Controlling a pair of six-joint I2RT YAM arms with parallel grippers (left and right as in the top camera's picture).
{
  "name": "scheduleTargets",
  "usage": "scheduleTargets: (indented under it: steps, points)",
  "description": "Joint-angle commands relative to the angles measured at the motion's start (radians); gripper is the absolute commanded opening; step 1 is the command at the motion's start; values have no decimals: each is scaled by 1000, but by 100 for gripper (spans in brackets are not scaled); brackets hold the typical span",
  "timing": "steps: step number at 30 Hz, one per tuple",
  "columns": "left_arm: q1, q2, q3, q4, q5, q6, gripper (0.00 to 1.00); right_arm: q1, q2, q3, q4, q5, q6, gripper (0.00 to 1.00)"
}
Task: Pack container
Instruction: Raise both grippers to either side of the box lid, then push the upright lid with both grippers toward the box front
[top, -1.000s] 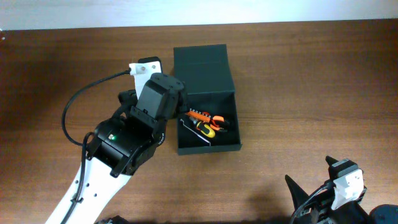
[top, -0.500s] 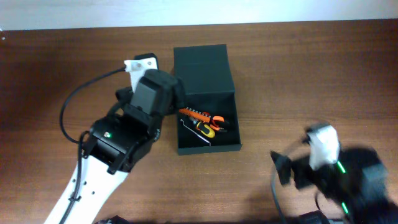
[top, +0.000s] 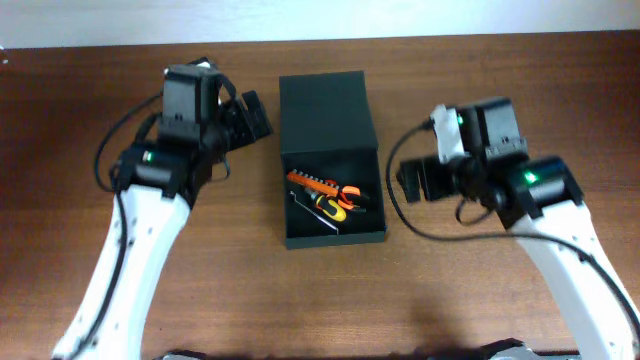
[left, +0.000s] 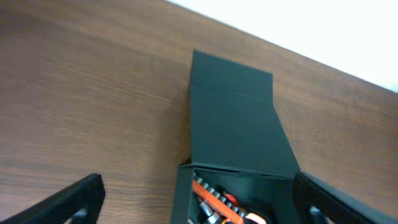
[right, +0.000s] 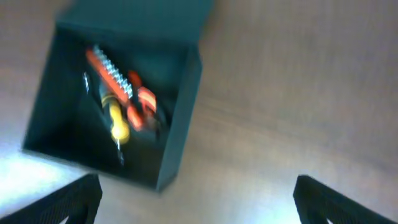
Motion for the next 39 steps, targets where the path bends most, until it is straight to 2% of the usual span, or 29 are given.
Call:
scheduleTargets:
  steps: [1, 2, 3, 6, 9, 11, 12, 14, 29, 39]
  points:
    - [55, 95, 16, 31, 172, 17, 82, -8, 47, 64, 76, 27, 7, 99]
    - [69, 121, 16, 42, 184, 13, 76, -9, 58, 71, 106, 41, 7, 100]
    - [84, 145, 16, 54, 199, 9, 70, -13, 67, 76, 135, 55, 7, 92]
    - [122, 208, 16, 94, 251, 3, 47, -43, 91, 80, 227, 58, 11, 64]
    - [152, 258, 16, 121, 289, -28, 21, -85, 121, 80, 281, 51, 23, 40]
    - [166, 287, 16, 137, 312, -44, 6, -114, 145, 80, 298, 44, 47, 19]
    - [172, 303, 16, 146, 323, -53, 2, -127, 158, 80, 304, 33, 50, 11]
    - [177, 329, 16, 163, 342, -67, 2, -153, 190, 80, 315, -4, 64, 4]
    - [178, 532, 16, 200, 425, -173, 2, -191, 478, 80, 389, -232, 249, 4]
    - [178, 643, 16, 269, 555, -274, 2, -191, 563, 80, 457, -298, 395, 4]
